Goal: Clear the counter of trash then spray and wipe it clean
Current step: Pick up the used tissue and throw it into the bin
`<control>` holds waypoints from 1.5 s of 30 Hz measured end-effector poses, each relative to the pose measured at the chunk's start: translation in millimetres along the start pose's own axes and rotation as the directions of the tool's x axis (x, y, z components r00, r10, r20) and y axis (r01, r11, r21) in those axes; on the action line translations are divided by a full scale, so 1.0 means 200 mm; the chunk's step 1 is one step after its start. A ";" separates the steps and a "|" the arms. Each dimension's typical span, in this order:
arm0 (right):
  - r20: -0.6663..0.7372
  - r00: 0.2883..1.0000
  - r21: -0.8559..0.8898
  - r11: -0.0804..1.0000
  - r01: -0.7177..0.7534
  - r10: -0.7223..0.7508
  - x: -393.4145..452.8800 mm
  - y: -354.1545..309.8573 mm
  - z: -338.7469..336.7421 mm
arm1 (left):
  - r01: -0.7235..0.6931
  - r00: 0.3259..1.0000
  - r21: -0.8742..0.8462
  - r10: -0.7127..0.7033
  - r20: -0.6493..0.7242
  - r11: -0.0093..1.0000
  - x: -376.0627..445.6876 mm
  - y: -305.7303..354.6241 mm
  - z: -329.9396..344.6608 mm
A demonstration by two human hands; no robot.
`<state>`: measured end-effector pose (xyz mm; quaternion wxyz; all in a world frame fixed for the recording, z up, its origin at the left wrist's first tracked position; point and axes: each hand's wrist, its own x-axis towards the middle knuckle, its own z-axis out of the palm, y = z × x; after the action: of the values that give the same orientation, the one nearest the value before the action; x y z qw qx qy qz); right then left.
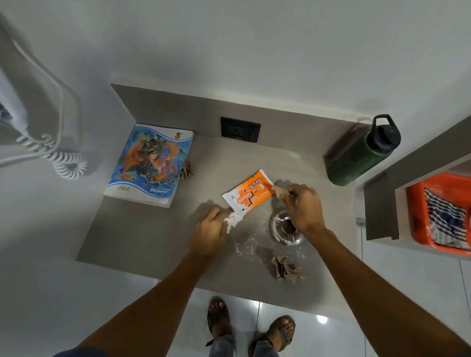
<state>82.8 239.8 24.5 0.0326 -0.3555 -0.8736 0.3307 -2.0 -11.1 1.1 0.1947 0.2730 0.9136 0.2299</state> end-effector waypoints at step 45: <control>0.032 0.905 0.207 0.883 -0.422 0.425 -1.02 0.32 0.20 | -0.079 0.980 -0.217 0.036 -0.197 0.973 0.06 0.26 0.03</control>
<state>261.7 120.9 -8.4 0.0031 -0.5346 -0.7349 0.4173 12.5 36.8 20.5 0.1285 0.2523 0.8881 0.3621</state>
